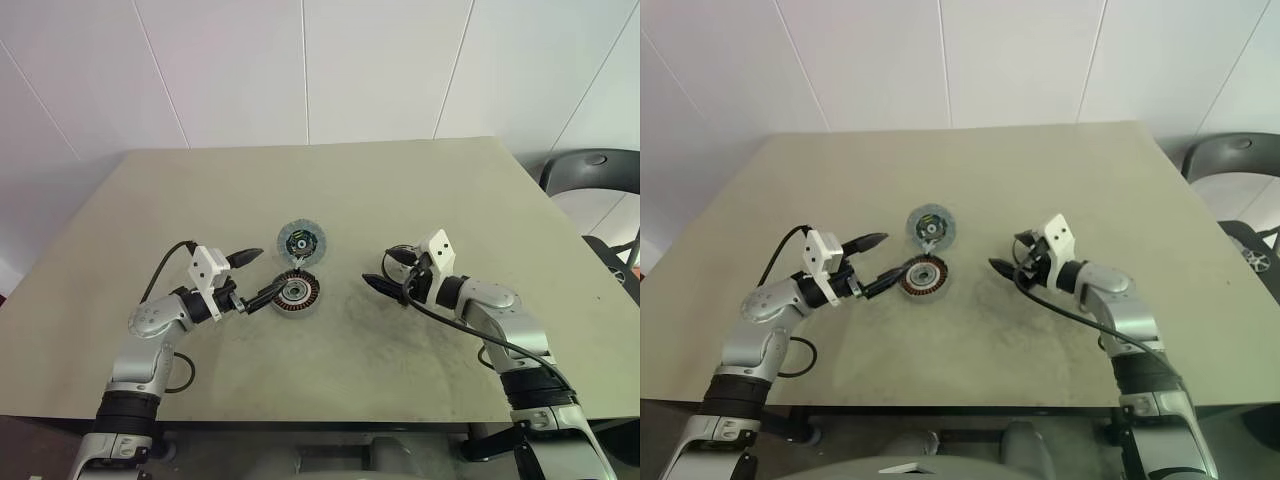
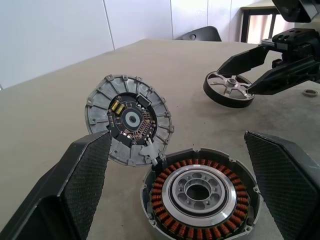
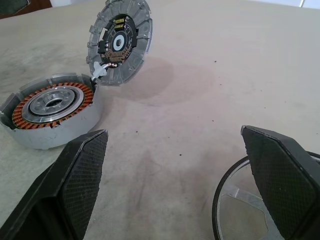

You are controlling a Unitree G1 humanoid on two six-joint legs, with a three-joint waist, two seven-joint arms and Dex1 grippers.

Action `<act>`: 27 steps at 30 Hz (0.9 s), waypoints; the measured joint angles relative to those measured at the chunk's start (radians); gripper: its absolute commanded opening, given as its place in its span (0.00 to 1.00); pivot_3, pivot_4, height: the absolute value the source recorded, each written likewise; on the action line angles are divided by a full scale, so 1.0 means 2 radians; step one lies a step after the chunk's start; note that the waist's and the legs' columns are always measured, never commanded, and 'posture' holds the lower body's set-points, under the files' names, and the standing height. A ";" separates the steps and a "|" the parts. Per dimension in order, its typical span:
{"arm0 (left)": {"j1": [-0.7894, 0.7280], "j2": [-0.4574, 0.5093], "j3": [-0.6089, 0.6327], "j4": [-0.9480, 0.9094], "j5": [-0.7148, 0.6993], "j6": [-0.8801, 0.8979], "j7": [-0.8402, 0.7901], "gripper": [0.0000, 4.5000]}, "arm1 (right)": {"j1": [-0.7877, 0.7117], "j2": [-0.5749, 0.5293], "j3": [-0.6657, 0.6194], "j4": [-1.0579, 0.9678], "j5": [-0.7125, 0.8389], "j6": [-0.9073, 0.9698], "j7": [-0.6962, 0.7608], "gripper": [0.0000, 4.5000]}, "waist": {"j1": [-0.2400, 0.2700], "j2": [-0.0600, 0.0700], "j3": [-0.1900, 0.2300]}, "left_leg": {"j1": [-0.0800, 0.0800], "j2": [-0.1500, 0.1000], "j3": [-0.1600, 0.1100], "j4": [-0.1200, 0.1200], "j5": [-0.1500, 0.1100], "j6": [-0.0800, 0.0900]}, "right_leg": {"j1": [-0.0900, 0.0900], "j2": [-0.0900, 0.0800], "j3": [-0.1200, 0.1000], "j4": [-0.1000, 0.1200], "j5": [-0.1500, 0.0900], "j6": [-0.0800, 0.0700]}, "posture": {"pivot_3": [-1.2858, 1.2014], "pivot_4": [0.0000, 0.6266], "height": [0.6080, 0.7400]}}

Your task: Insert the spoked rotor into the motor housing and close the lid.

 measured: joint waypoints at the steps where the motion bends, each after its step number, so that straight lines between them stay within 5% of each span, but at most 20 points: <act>1: 0.000 0.000 0.000 0.001 0.001 0.000 0.000 1.00 | 0.000 0.000 0.000 0.000 0.000 0.000 0.000 0.99 | 0.000 0.000 0.000 | 0.000 0.000 0.000 0.000 0.000 0.000 | 0.000 0.000 0.000 0.000 0.000 0.000 | 0.52 0.00 1.00; 21: -0.008 -0.001 0.000 0.018 0.002 -0.012 -0.008 1.00 | 0.000 -0.003 0.000 0.001 0.000 0.000 0.004 0.99 | 0.000 0.000 0.000 | 0.000 0.000 0.000 0.000 0.000 0.000 | 0.000 0.000 0.000 0.000 0.000 0.000 | 0.52 0.00 1.00; 27: -0.008 -0.003 0.000 0.019 0.003 -0.013 -0.008 1.00 | 0.001 -0.056 -0.034 0.022 0.011 0.006 0.030 0.99 | 0.003 -0.001 0.000 | 0.000 0.000 0.000 0.000 0.000 0.000 | 0.000 0.000 0.000 0.000 0.000 0.000 | 0.52 0.00 1.00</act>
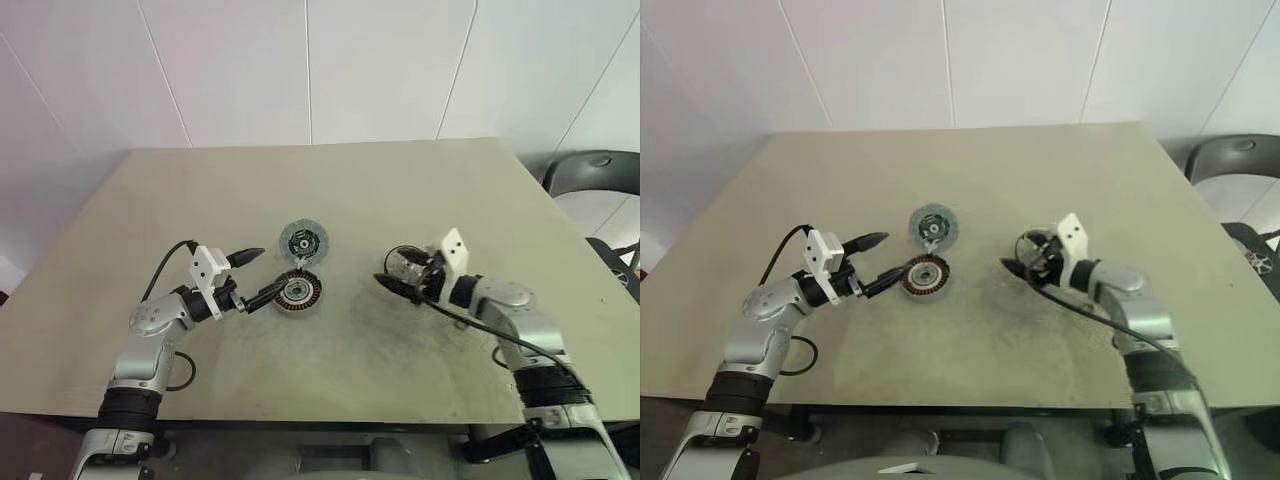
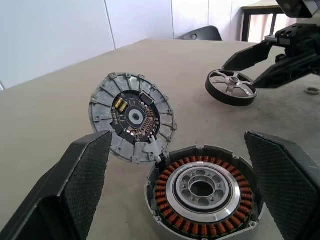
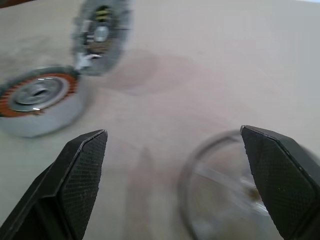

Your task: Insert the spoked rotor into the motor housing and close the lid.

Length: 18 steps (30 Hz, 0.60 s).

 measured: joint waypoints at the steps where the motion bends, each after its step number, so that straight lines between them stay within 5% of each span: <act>1: -0.001 -0.002 -0.001 0.001 0.000 0.000 0.000 1.00 | 0.005 -0.016 -0.010 0.002 0.003 0.001 0.008 0.99 | 0.001 0.000 0.000 | 0.000 0.000 0.000 0.000 0.000 0.000 | 0.000 0.000 0.000 0.000 0.000 0.000 | 0.52 0.00 1.00; 10: -0.012 -0.008 -0.007 0.022 0.001 -0.003 -0.006 1.00 | 0.085 -0.103 -0.060 0.014 0.010 0.008 0.061 0.99 | 0.011 0.000 0.000 | 0.000 0.001 0.003 0.000 -0.001 0.001 | 0.000 0.000 0.000 -0.001 0.000 0.000 | 0.52 0.00 1.00; 18: -0.028 -0.009 -0.009 0.033 0.002 -0.002 -0.014 1.00 | 0.138 -0.126 -0.061 0.007 0.009 0.015 0.091 0.99 | 0.010 -0.001 0.000 | 0.001 0.002 0.006 0.001 -0.001 0.002 | 0.000 0.000 0.000 -0.003 0.003 0.001 | 0.52 0.00 1.00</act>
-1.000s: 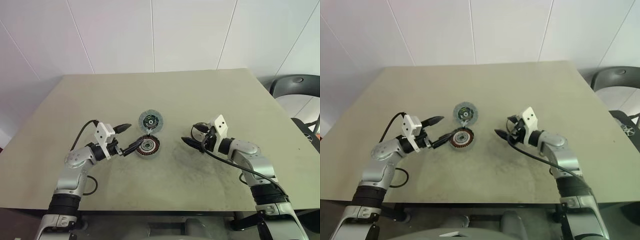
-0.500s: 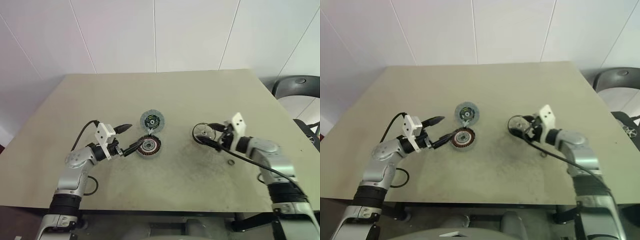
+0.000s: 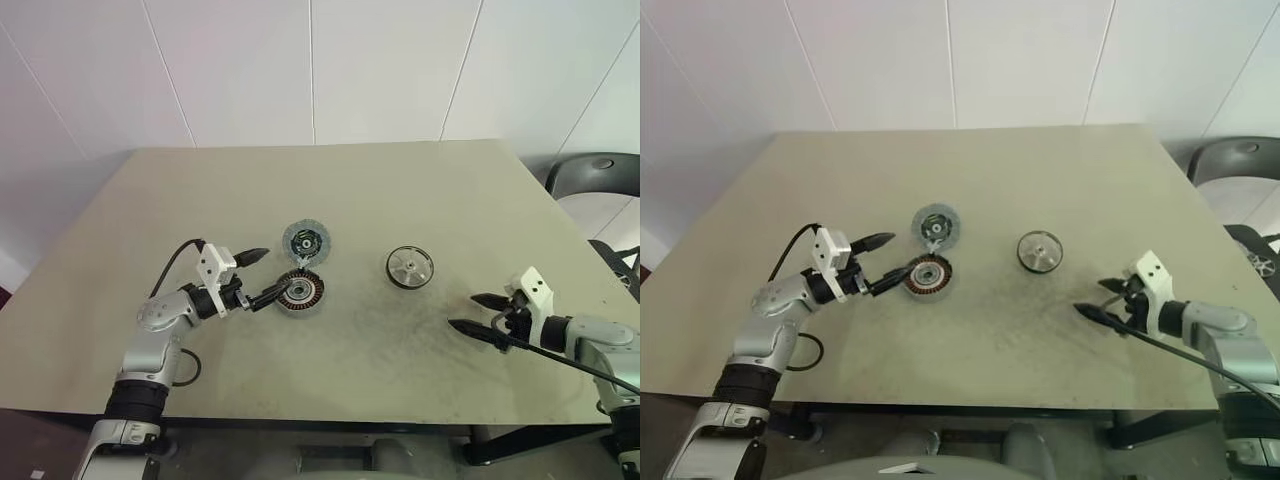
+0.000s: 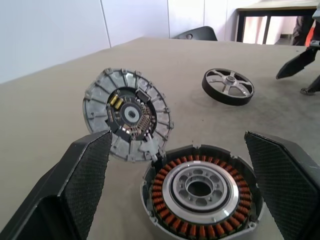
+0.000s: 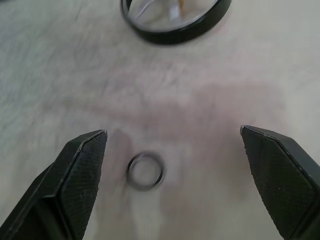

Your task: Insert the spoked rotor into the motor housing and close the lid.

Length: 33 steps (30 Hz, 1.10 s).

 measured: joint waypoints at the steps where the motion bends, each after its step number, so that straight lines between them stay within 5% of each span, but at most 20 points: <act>1: -0.002 0.000 0.000 0.001 0.000 0.000 0.000 1.00 | 0.002 0.000 -0.002 -0.001 0.001 0.000 0.001 0.99 | 0.000 0.000 0.000 | 0.000 0.000 0.000 0.000 0.000 0.000 | 0.000 0.000 0.000 -0.001 0.000 0.000 | 0.52 0.00 1.00; 7: -0.002 0.000 0.000 0.010 0.001 -0.002 -0.005 1.00 | 0.006 -0.002 -0.002 -0.025 0.004 0.004 0.003 0.99 | 0.000 0.000 0.000 | 0.000 0.001 0.002 0.000 0.000 0.000 | 0.001 0.000 0.000 -0.004 0.004 0.001 | 0.52 0.00 1.00; 12: -0.002 -0.002 0.000 0.041 0.004 -0.021 -0.016 1.00 | -0.041 0.025 0.010 -0.145 0.052 0.049 -0.004 0.99 | 0.000 0.000 0.000 | 0.000 0.005 0.004 0.000 -0.001 0.001 | -0.001 0.001 -0.001 -0.005 0.006 0.001 | 0.52 0.00 1.00; 17: -0.001 -0.007 0.001 0.063 0.009 -0.044 -0.022 1.00 | -0.096 0.072 0.114 -0.212 0.040 0.079 -0.021 0.99 | 0.002 -0.004 -0.001 | 0.000 0.005 0.004 0.000 -0.001 0.001 | -0.001 0.001 -0.001 -0.006 0.007 0.000 | 0.52 0.00 1.00; 25: -0.002 0.000 0.012 0.117 0.012 -0.086 -0.022 1.00 | -0.236 0.133 0.242 -0.182 -0.048 0.088 -0.048 0.99 | -0.001 -0.004 -0.001 | 0.000 0.007 0.007 0.000 0.000 0.000 | -0.004 0.001 -0.001 -0.005 0.010 -0.001 | 0.52 0.00 1.00; 33: -0.002 0.017 0.040 0.144 0.013 -0.109 -0.019 1.00 | -0.390 0.137 0.363 -0.080 -0.141 0.014 0.060 0.99 | -0.002 -0.005 -0.001 | -0.001 0.008 0.013 0.000 0.000 -0.001 | -0.006 0.000 -0.001 -0.005 0.012 -0.001 | 0.52 0.00 1.00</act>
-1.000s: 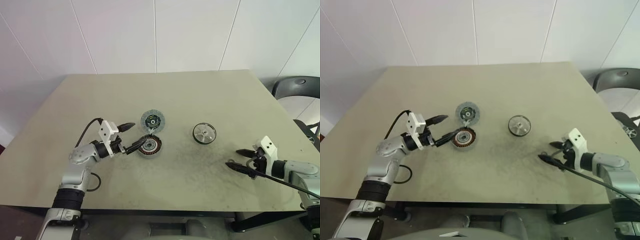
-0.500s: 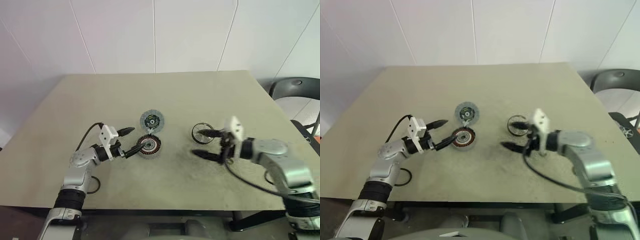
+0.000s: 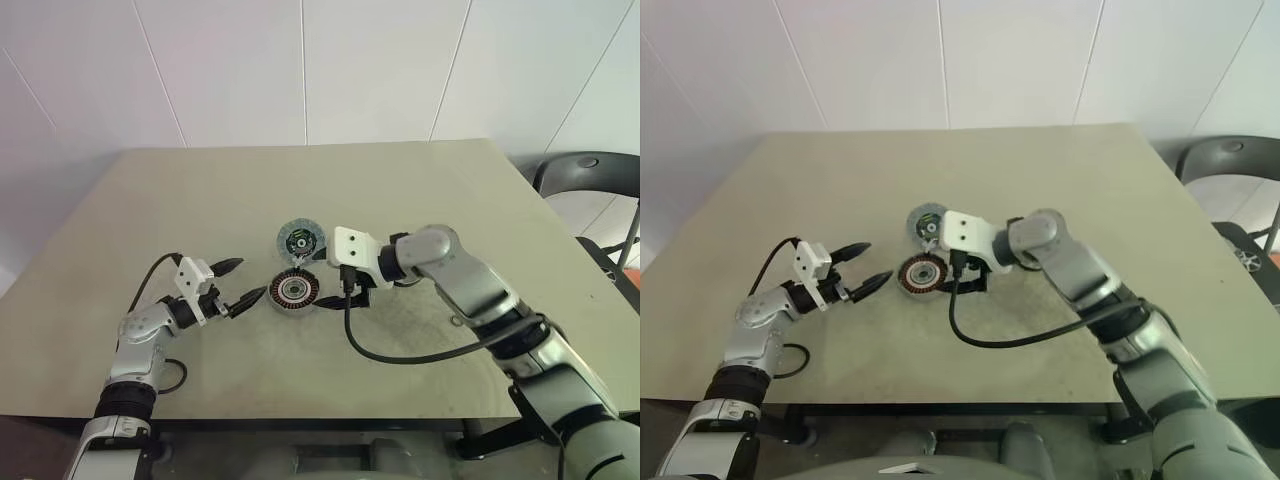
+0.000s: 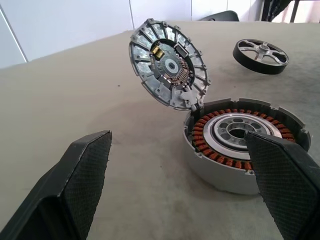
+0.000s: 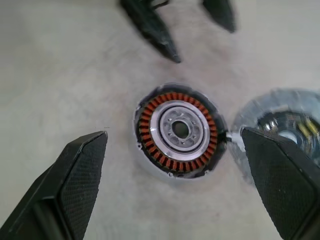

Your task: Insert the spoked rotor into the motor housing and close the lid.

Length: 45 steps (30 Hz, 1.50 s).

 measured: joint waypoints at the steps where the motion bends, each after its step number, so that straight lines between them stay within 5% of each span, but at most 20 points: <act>1: 0.000 0.001 0.001 0.000 0.000 -0.002 0.001 1.00 | -0.021 -0.001 0.008 0.016 -0.009 -0.015 0.019 0.99 | 0.000 0.000 0.000 | 0.000 0.000 0.001 0.000 0.000 0.000 | 0.000 0.000 0.000 0.000 0.000 0.000 | 0.52 0.00 1.00; 13: 0.050 -0.009 0.006 -0.077 -0.002 0.017 0.045 1.00 | -0.124 0.062 0.100 0.181 -0.123 -0.185 0.152 0.99 | -0.013 0.000 0.000 | 0.000 0.001 0.002 0.000 0.001 -0.001 | -0.002 0.000 0.000 0.001 0.001 -0.001 | 0.52 0.00 1.00; 26: 0.090 -0.008 0.006 -0.205 -0.007 0.096 0.100 1.00 | -0.149 0.166 0.110 0.310 -0.199 -0.259 0.116 0.99 | -0.016 0.000 0.000 | 0.000 0.005 0.003 -0.001 0.000 -0.002 | -0.003 0.004 0.000 0.001 0.004 -0.005 | 0.52 0.00 1.00; 45: 0.109 0.035 0.031 -0.265 -0.027 0.154 0.113 1.00 | -0.148 0.194 0.103 0.388 -0.240 -0.297 0.075 0.99 | -0.027 0.000 0.000 | 0.001 0.009 0.004 -0.001 0.001 -0.005 | -0.003 0.009 0.000 0.001 0.007 -0.009 | 0.52 0.00 1.00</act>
